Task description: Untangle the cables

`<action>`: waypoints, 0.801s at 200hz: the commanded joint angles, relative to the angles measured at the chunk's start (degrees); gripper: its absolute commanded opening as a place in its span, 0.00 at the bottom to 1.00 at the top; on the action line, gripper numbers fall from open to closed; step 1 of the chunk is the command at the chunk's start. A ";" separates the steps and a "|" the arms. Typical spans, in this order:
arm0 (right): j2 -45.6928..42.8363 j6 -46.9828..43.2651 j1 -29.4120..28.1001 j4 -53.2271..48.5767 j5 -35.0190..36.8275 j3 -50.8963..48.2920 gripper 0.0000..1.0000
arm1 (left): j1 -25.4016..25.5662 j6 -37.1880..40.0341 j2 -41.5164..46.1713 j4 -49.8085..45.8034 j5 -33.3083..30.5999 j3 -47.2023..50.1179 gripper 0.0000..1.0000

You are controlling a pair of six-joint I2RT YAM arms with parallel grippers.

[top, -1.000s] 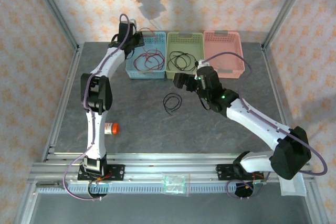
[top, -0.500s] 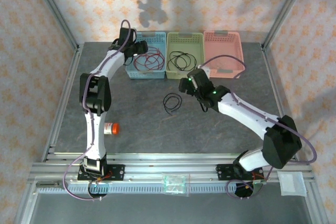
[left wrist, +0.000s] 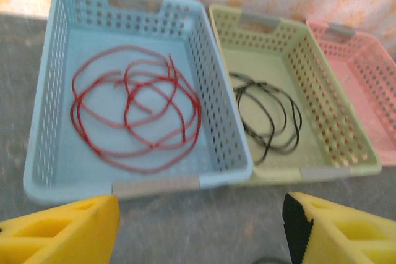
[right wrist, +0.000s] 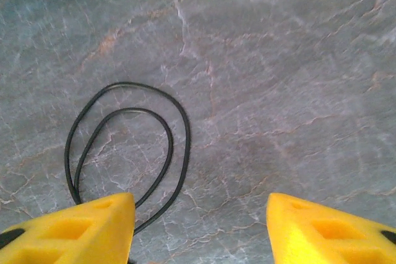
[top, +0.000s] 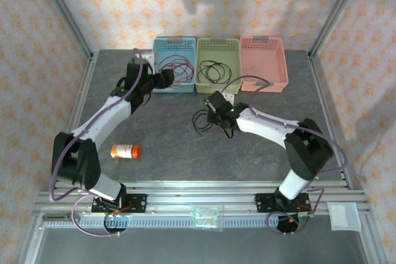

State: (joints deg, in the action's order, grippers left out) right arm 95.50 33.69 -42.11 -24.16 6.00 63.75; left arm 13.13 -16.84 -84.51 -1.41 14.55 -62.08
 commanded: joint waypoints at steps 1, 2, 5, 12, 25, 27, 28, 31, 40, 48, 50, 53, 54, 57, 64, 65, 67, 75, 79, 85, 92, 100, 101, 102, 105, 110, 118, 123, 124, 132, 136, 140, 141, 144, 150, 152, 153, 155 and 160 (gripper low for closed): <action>2.64 2.46 -0.37 0.61 -1.54 3.14 0.54 | 0.49 -6.44 4.88 5.31 -1.20 9.67 0.73; 2.79 2.49 -0.40 0.61 -1.62 3.23 0.54 | 0.54 -6.67 5.14 5.56 -1.15 10.08 0.73; 3.17 2.60 -0.43 0.61 -1.87 3.55 0.53 | 0.74 -7.31 5.90 6.14 -0.92 11.45 0.73; 3.98 2.84 -0.58 0.69 -2.32 4.42 0.52 | 1.45 -8.29 7.57 6.89 -0.86 14.01 0.73; 5.36 3.40 -1.06 1.19 -2.62 5.60 0.50 | 3.10 -9.60 10.32 6.98 -1.77 17.59 0.73; 5.56 3.64 -1.16 1.21 -2.52 5.78 0.49 | 3.37 -9.79 10.77 7.06 -1.86 18.20 0.73; 5.70 3.78 -1.19 1.22 -2.46 5.91 0.49 | 3.43 -9.92 10.99 7.14 -1.92 18.48 0.73; 6.11 4.15 -1.30 1.15 -2.36 6.29 0.48 | 3.81 -10.29 11.64 7.39 -1.97 19.37 0.73; 7.34 5.14 -1.76 1.05 -2.06 7.15 0.46 | 4.50 -11.72 13.72 8.88 -1.98 22.34 0.73; 8.52 5.99 -2.13 1.18 -1.81 7.88 0.45 | 4.87 -13.34 15.55 10.82 -1.68 25.14 0.73; 8.79 6.24 -2.17 1.26 -1.74 7.97 0.44 | 4.97 -13.64 15.96 11.41 -1.46 25.80 0.72; 9.22 6.61 -2.33 1.35 -1.63 8.16 0.44 | 4.98 -14.31 16.60 12.22 -1.19 26.84 0.72; 9.33 6.72 -2.39 1.37 -1.62 8.20 0.44 | 4.98 -14.56 16.72 12.53 -1.06 27.19 0.72; 9.69 7.14 -2.39 1.47 -1.62 8.30 0.44 | 5.06 -15.19 17.38 13.36 -0.69 28.21 0.72; 10.49 8.08 -2.52 1.89 -1.67 8.64 0.44 | 5.11 -16.38 18.62 15.16 0.23 30.26 0.72; 10.58 8.20 -2.57 2.00 -1.68 8.66 0.44 | 5.13 -16.42 18.82 15.41 0.36 30.53 0.72; 10.82 8.47 -2.59 2.14 -1.76 8.67 0.44 | 5.15 -16.41 19.18 15.81 0.61 31.08 0.72; 11.69 9.45 -2.60 2.49 -1.93 8.94 0.44 | 5.24 -18.77 20.57 17.65 1.45 33.04 0.72; 12.09 9.82 -2.64 2.61 -2.03 9.06 0.44 | 5.24 -19.36 21.26 18.64 1.88 34.23 0.72; 12.72 10.19 -2.80 2.74 -2.12 9.40 0.43 | 5.24 -20.21 22.33 20.15 2.21 35.79 0.72; 13.43 10.35 -2.93 2.89 -2.05 10.05 0.42 | 5.24 -21.16 23.51 21.64 2.33 37.50 0.72; 14.19 10.11 -3.23 3.01 -1.96 10.84 0.41 | 5.24 -21.94 24.67 23.05 2.28 39.20 0.72; 14.32 10.09 -3.24 3.00 -1.91 10.94 0.41 | 5.24 -22.02 24.84 23.17 2.26 39.39 0.72; 14.43 10.04 -3.28 2.99 -1.89 11.13 0.41 | 5.24 -22.06 24.97 23.32 2.25 39.58 0.72; 14.79 10.03 -3.45 2.94 -1.87 11.51 0.41 | 5.24 -22.21 25.31 23.70 2.24 40.03 0.72; 15.36 9.91 -3.63 2.81 -1.87 12.17 0.40 | 5.24 -22.43 25.79 24.15 2.16 40.70 0.72; 16.30 9.74 -3.83 2.57 -2.21 13.30 0.40 | 5.20 -22.70 26.30 24.58 2.08 41.38 0.72; 16.86 9.73 -3.91 2.42 -2.29 13.98 0.39 | 5.16 -22.98 26.53 24.74 2.05 41.72 0.73; 16.97 9.73 -3.97 2.39 -2.30 14.10 0.39 | 5.16 -23.07 26.52 24.81 2.06 41.79 0.73; 17.76 9.73 -4.25 2.28 -2.39 15.06 0.38 | 4.91 -23.82 26.59 25.68 2.51 42.40 0.73; 18.03 9.67 -4.34 2.21 -2.40 15.51 0.38 | 4.62 -24.33 26.60 26.28 2.90 42.75 0.73; 18.51 9.64 -4.35 2.11 -2.40 15.94 0.37 | 4.36 -24.77 26.52 26.90 3.31 42.98 0.73; 18.63 9.64 -4.41 2.06 -2.40 16.04 0.37 | 4.27 -24.88 26.47 27.03 3.44 43.04 0.73; 18.85 9.64 -4.47 2.02 -2.40 16.32 0.37 | 4.01 -25.22 26.42 27.47 3.81 43.24 0.72; 19.46 9.64 -4.56 1.93 -2.40 16.85 0.36 | 3.36 -25.94 26.13 28.19 4.51 43.57 0.72; 19.61 9.64 -4.58 1.88 -2.40 16.98 0.36 | 3.08 -26.15 25.97 28.43 4.74 43.63 0.72; 19.71 9.64 -4.62 1.86 -2.40 17.09 0.36 | 2.93 -26.28 25.97 28.54 4.85 43.68 0.72; 19.85 9.64 -4.64 1.84 -2.40 17.22 0.36 | 2.64 -26.52 25.80 28.74 5.11 43.77 0.72; 20.24 9.63 -4.65 1.84 -2.40 17.49 0.36 | 1.89 -27.05 25.51 29.45 5.79 44.07 0.72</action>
State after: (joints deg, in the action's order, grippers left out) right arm 113.99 42.46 -46.13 -21.61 2.76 78.56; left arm 17.47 -39.75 -58.85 21.30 17.28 -19.38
